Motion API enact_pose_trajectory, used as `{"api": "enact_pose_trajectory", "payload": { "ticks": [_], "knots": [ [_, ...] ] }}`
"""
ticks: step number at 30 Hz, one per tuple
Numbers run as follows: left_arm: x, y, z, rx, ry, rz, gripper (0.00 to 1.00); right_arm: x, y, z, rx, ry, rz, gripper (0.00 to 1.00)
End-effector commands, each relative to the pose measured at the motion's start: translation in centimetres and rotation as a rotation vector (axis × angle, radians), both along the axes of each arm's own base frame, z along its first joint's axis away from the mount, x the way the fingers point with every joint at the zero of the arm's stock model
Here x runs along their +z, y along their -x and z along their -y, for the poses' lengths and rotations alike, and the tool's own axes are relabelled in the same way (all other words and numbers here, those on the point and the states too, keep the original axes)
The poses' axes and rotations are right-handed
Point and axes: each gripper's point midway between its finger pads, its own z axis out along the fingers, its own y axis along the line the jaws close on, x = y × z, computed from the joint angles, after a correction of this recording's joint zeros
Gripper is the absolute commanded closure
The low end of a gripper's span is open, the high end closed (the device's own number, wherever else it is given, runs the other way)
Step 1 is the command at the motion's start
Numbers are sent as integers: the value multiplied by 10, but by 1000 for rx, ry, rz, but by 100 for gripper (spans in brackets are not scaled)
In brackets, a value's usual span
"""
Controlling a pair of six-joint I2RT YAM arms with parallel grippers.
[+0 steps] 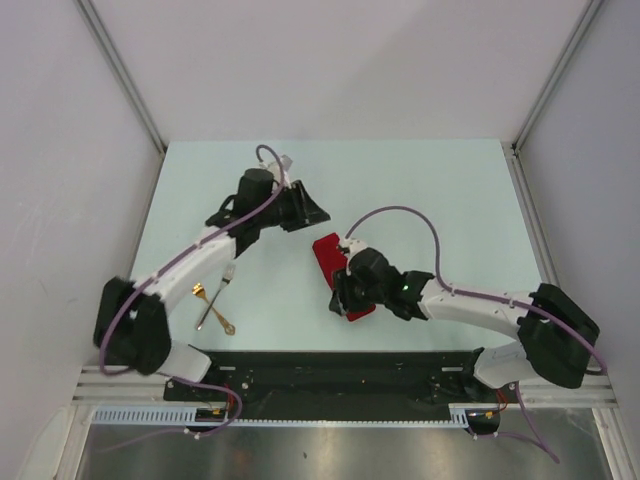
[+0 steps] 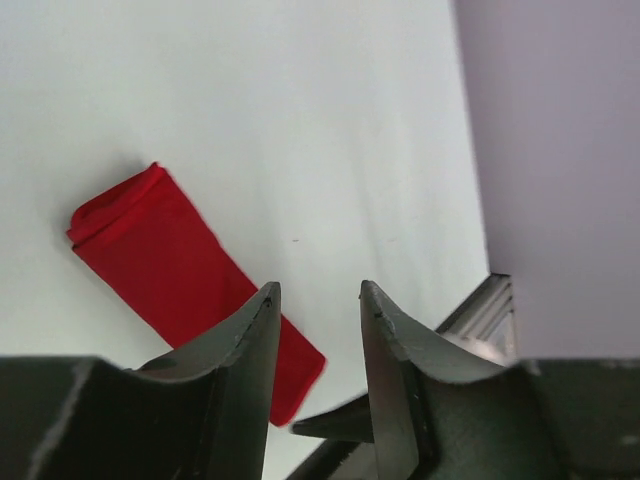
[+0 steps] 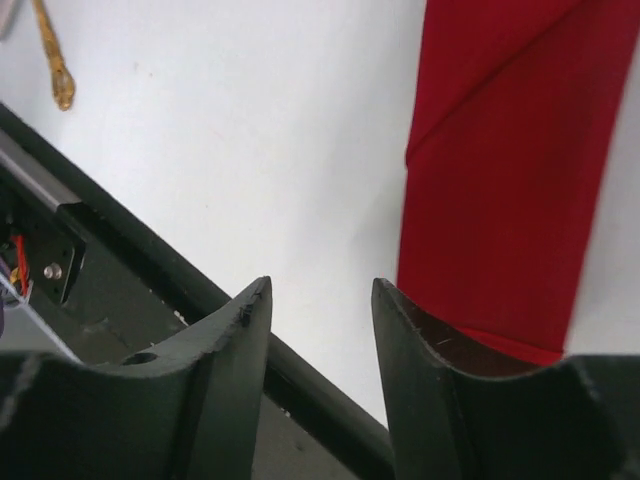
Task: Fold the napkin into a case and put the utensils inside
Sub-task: Rotate the smaller rectangle-folded napkin at the center of the board.
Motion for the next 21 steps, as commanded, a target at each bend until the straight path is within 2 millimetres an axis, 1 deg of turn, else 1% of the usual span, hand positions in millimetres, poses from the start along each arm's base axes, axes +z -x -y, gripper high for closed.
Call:
{"api": "enact_pose_trajectory", "payload": {
  "ticks": [1,2,3,4,5,6,7,9,10,11,12,14,15,16,17,18,19,20,21],
  "knots": [
    [37,29,-28,22,0,93,57,-7,-4,-25,-129,19,18,55],
    [52,36,-34,29,13,130,56,-21,-3,-29,-136,50,6,55],
    [54,40,-38,31,11,138,55,-25,-5,-31,-172,63,11,56],
    [50,44,-44,38,-7,133,55,-27,-3,-38,-168,68,14,58],
    [53,48,-47,39,-12,139,55,-37,-4,-37,-180,99,13,59],
    [59,52,-52,43,-11,154,54,-41,-3,-38,-184,109,11,60],
    [57,57,-55,43,-20,151,54,-45,-1,-38,-196,113,-3,62],
    [63,61,-61,55,-19,170,53,-54,1,-31,-225,142,-9,64],
    [61,62,-63,57,-25,169,53,-56,1,-26,-246,149,-17,65],
    [62,63,-65,62,-28,171,53,-63,4,-18,-260,173,-25,65],
    [62,63,-66,63,-32,173,53,-62,3,-12,-280,180,-11,65],
    [62,63,-66,58,-33,175,53,-66,3,0,-311,205,-13,65],
    [61,63,-66,58,-35,170,53,-71,3,11,-330,230,-6,64],
    [61,61,-65,54,-36,167,53,-71,1,20,-348,239,-3,64],
    [61,60,-64,51,-38,168,52,-72,-4,27,-371,246,-1,64],
    [60,59,-63,46,-36,164,52,-78,-4,39,-386,266,-4,64],
    [62,55,-61,41,-34,169,52,-78,-8,46,-403,268,-1,64],
    [57,51,-58,35,-37,152,52,-79,-18,56,-433,274,1,64],
    [57,50,-53,12,-26,147,54,-84,-22,65,-446,277,2,63]
  ]
}}
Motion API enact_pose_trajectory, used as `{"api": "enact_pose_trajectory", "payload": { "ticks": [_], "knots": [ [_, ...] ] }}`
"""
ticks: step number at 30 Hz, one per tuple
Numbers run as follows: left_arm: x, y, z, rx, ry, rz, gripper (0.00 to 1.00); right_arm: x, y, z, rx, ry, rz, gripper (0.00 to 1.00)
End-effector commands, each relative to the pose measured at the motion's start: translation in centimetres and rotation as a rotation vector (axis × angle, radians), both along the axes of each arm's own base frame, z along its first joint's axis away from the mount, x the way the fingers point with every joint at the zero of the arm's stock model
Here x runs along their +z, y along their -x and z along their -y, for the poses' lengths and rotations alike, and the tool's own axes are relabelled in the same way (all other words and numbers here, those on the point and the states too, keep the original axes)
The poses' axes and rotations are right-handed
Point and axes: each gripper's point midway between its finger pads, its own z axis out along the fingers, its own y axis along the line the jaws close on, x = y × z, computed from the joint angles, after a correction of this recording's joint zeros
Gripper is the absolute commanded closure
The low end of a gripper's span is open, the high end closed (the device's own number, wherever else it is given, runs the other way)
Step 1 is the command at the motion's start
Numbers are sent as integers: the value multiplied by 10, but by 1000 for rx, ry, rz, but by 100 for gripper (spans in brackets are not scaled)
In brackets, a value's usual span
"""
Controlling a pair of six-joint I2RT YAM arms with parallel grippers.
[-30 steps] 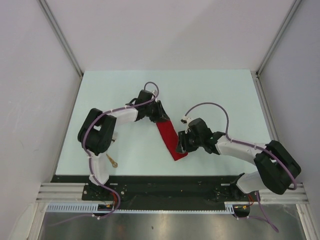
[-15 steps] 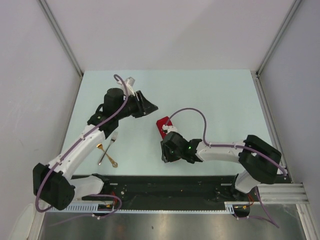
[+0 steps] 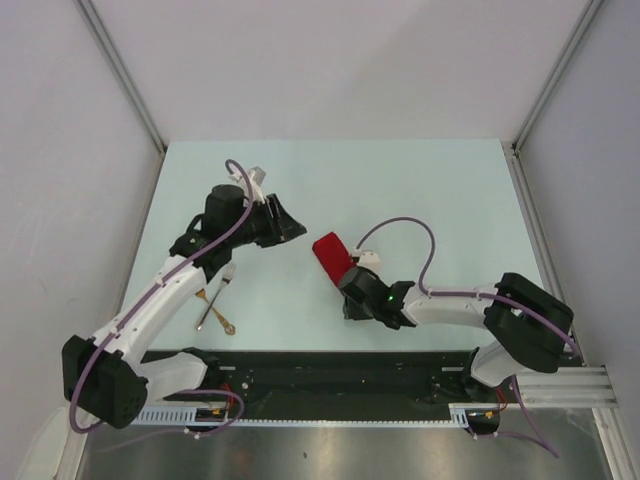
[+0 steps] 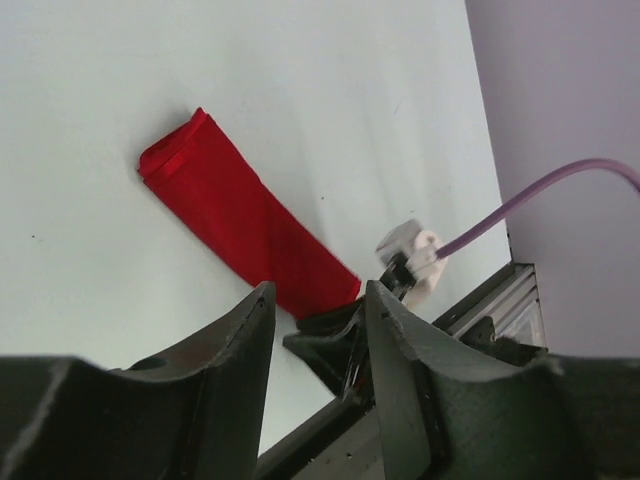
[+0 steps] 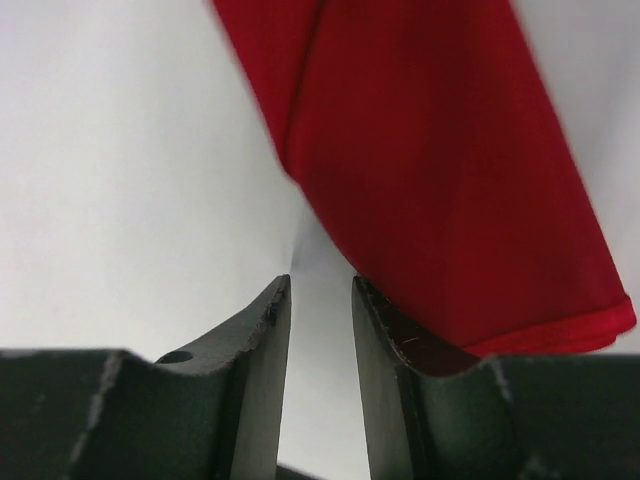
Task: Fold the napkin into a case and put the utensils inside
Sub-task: Rotate the smaller rectangle-folded napkin at the center of the board.
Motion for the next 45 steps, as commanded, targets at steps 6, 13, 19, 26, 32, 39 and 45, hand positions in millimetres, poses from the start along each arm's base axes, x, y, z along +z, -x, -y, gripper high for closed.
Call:
{"api": "enact_pose_trajectory", "payload": {
  "ticks": [6,13,19,26,32,39,45],
  "knots": [
    [-5,-43,39,-137,22,-32,55,-12,-87,92,-198,106,103,63],
    [-43,-118,61,-100,-62,-47,59,0,-202,114,-260,84,154,62],
    [-98,-181,68,-58,-208,-94,68,-4,-242,129,-322,42,85,62],
    [-136,-208,48,64,-362,-165,86,5,-226,125,-383,-18,30,62],
    [-175,-184,51,58,-410,-282,94,-2,-211,102,-372,-65,0,65],
    [-198,-138,51,34,-412,-360,96,-12,-195,79,-339,-52,-30,67],
    [-209,-91,54,9,-365,-408,97,-22,-177,77,-306,-51,-51,67]
  ]
}}
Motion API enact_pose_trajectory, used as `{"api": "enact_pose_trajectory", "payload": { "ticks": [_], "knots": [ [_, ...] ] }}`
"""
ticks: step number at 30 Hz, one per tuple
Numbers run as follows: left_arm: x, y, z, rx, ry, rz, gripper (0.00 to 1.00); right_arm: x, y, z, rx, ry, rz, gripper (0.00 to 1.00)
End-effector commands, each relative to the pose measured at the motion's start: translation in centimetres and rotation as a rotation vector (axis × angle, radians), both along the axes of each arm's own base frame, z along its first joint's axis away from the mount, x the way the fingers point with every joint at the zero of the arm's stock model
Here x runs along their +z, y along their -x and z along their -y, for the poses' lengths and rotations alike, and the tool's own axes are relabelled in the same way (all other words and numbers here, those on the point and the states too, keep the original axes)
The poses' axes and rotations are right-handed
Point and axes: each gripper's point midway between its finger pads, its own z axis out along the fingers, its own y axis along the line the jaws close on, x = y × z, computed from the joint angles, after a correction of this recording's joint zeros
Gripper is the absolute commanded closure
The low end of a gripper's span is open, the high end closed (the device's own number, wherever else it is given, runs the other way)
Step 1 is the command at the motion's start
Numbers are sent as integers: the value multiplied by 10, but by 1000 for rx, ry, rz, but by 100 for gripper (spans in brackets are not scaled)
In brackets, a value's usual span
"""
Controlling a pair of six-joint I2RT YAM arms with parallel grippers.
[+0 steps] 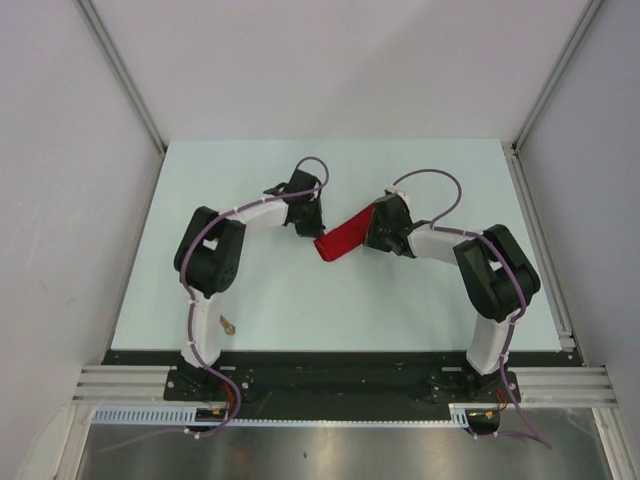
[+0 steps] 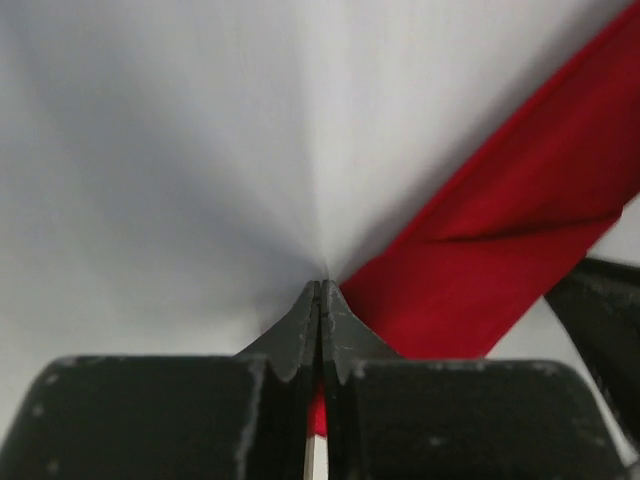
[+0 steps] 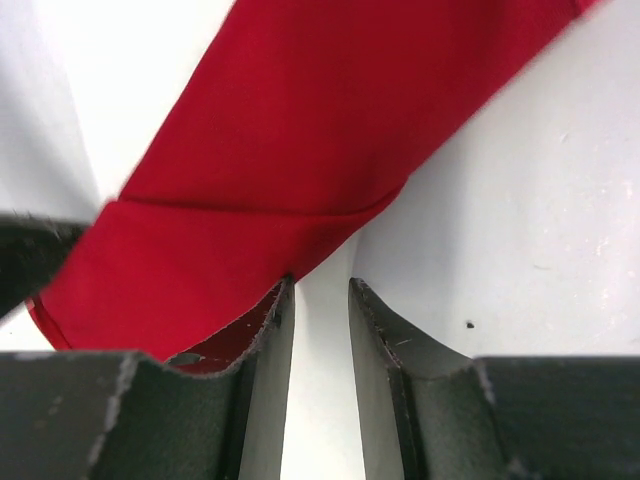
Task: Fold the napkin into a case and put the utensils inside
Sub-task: Rotate the smaller rectangle-folded napkin at the center of the board, then pick up the fork from the corner of the board.
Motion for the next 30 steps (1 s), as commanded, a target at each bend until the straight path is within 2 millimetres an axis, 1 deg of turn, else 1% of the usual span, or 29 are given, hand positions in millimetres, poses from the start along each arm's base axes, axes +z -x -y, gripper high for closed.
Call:
{"api": "enact_pose_trajectory", "payload": {
  "ticks": [1,2,3,4,5,6,7,8,9,10,11,12,13,14,16,17,18,19,20,21,22,23,24,25,26,27,28,29,30],
  "knots": [
    [12,39,7,-2,61,-18,97,-26,31,8,33,52,-93,67],
    [15,46,9,9,86,-27,97,-29,35,9,45,60,-102,67],
    [6,63,7,7,88,-61,97,-29,39,11,48,75,-98,67],
    [20,69,16,-6,128,-30,97,-30,43,12,52,83,-100,67],
    [11,86,14,3,130,-70,97,-30,49,14,56,85,-105,67],
    [12,95,16,1,138,-76,97,-34,61,19,62,89,-120,67],
    [14,105,25,-18,156,-67,96,-34,67,21,68,89,-117,67],
    [21,112,30,-4,190,-67,96,-36,76,21,85,91,-123,67],
    [10,132,29,-17,200,-110,95,-44,90,25,102,94,-150,67],
    [10,143,40,-43,218,-109,95,-40,97,25,115,87,-140,67],
    [5,155,39,-39,211,-135,95,-41,103,25,121,90,-142,67],
    [3,162,40,-42,212,-148,96,-40,109,26,130,87,-143,67],
    [4,170,46,-51,233,-149,96,-39,118,30,133,80,-143,67],
    [2,177,41,-49,229,-155,96,-37,122,31,132,77,-141,67],
    [5,179,29,-20,200,-129,95,-28,130,37,130,74,-137,67],
    [5,182,21,-16,186,-115,94,-25,130,43,120,97,-122,66],
    [22,180,14,-9,178,-67,92,-24,131,50,123,128,-120,66],
    [30,178,8,-17,154,-29,90,-15,125,54,121,137,-87,67],
    [52,177,3,-17,164,27,87,-11,123,56,123,139,-80,66],
    [56,178,-9,-2,141,26,82,-8,119,62,123,142,-74,66],
    [66,179,-14,-13,148,47,81,4,112,57,138,124,-44,66],
    [76,179,-20,-13,156,62,79,10,111,50,171,99,-35,66],
    [93,179,-39,23,158,83,77,18,110,40,225,101,-9,66],
    [99,177,-51,39,150,102,73,32,105,29,254,89,25,64],
    [104,178,-64,62,151,105,66,41,104,20,282,82,45,63],
    [114,172,-90,137,159,125,50,48,110,7,327,79,58,60],
    [113,174,-103,145,160,108,37,55,112,-2,363,70,74,52],
    [108,178,-122,189,128,66,30,69,110,-10,379,55,109,49],
    [107,169,-148,240,90,79,24,77,115,-20,422,25,120,46]
  ]
}}
